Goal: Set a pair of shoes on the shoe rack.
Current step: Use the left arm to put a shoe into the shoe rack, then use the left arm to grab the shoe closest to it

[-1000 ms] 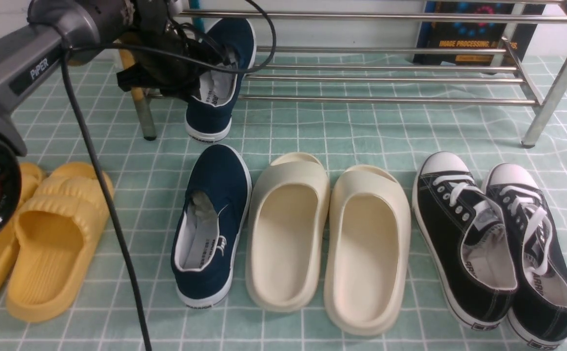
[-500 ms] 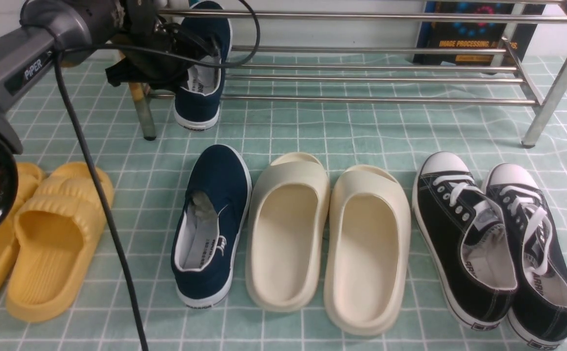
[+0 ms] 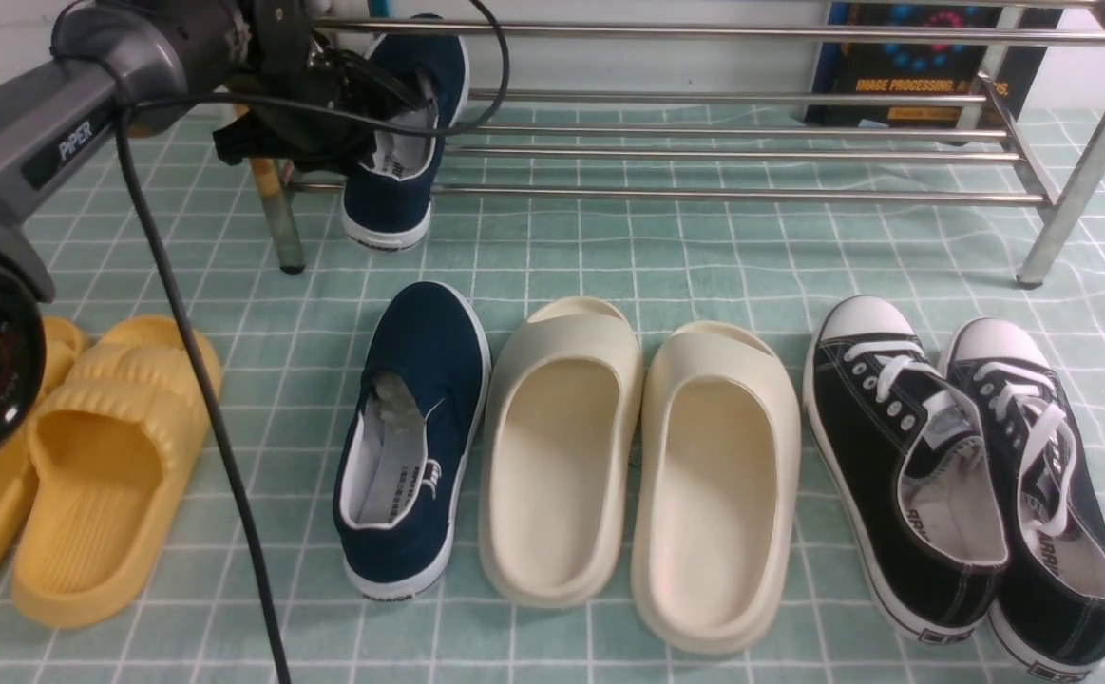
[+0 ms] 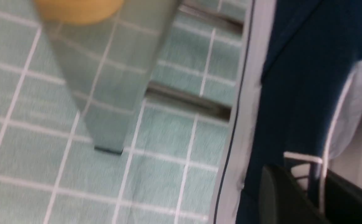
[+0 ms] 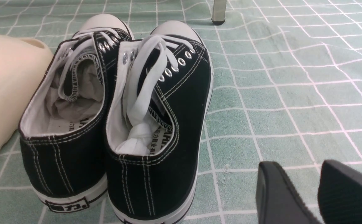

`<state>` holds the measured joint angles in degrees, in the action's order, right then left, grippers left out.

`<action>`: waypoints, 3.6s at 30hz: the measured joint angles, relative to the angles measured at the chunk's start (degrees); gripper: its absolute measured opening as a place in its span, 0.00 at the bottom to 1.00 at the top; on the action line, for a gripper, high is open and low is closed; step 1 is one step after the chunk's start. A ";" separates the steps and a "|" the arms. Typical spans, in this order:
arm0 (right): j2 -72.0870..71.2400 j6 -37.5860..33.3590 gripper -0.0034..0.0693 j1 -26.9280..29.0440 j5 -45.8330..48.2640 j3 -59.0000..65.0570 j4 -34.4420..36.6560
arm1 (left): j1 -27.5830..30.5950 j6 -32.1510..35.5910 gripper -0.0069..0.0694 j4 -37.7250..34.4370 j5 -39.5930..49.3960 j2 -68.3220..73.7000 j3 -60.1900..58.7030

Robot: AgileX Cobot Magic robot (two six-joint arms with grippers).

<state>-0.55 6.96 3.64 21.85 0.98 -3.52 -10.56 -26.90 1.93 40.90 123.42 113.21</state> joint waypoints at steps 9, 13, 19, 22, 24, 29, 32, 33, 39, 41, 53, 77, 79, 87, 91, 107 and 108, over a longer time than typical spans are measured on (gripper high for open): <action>0.00 0.00 0.39 0.00 0.00 0.00 0.00 | 0.00 0.00 0.48 3.15 1.47 -0.80 2.90; 0.00 0.00 0.39 0.00 0.00 0.00 0.00 | 0.00 0.16 0.46 5.95 6.47 -3.29 4.53; 0.00 0.00 0.39 0.00 0.00 0.00 0.00 | -0.75 4.23 0.26 6.93 15.94 -8.95 4.20; 0.00 0.00 0.39 0.00 0.00 0.00 0.00 | -2.89 7.62 0.13 6.20 19.72 -11.44 0.65; 0.00 0.00 0.39 0.00 0.00 0.00 0.00 | -4.29 8.53 0.07 5.65 19.57 -11.93 -2.42; 0.00 0.00 0.39 0.00 0.00 0.00 0.00 | -6.75 7.32 0.07 3.66 8.35 -9.96 -13.31; 0.00 0.00 0.39 0.00 0.00 0.00 0.00 | -6.32 5.34 0.07 4.00 3.16 -8.35 -14.26; 0.00 0.00 0.39 0.00 0.00 0.00 0.00 | -5.79 4.78 0.07 4.19 0.92 -7.86 -14.32; 0.00 0.00 0.39 0.00 0.00 0.00 0.00 | -3.35 2.08 0.07 3.65 -1.13 -7.33 -14.32; 0.00 0.00 0.39 0.00 0.00 0.00 0.00 | -2.87 1.65 0.07 3.65 -1.60 -7.33 -14.21; 0.00 0.00 0.39 0.00 0.00 0.00 0.00 | -2.36 1.24 0.10 3.66 -5.74 -6.75 -13.66; 0.00 0.00 0.39 0.00 0.00 0.00 0.00 | -2.88 10.07 0.66 -1.53 30.04 -28.92 -10.51; 0.00 0.00 0.39 0.00 0.00 0.00 0.00 | -3.30 10.07 0.65 -1.53 30.16 -30.20 -14.13; 0.00 0.00 0.39 0.00 0.00 0.00 0.00 | -10.03 6.93 0.59 -2.73 12.92 -32.42 -44.66; 0.00 0.00 0.39 0.00 0.00 0.00 0.00 | -10.26 4.68 0.59 -2.61 8.00 -30.08 -48.72; 0.00 0.00 0.39 0.00 0.00 0.00 0.00 | -10.27 4.22 0.18 -3.44 8.44 -22.74 -48.97; 0.00 0.00 0.39 0.00 0.00 0.00 0.00 | -10.27 4.28 0.12 -3.44 9.08 -23.70 -48.55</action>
<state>-0.55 6.96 3.64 21.85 0.98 -3.52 -20.83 -22.62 -1.51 49.98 99.72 64.66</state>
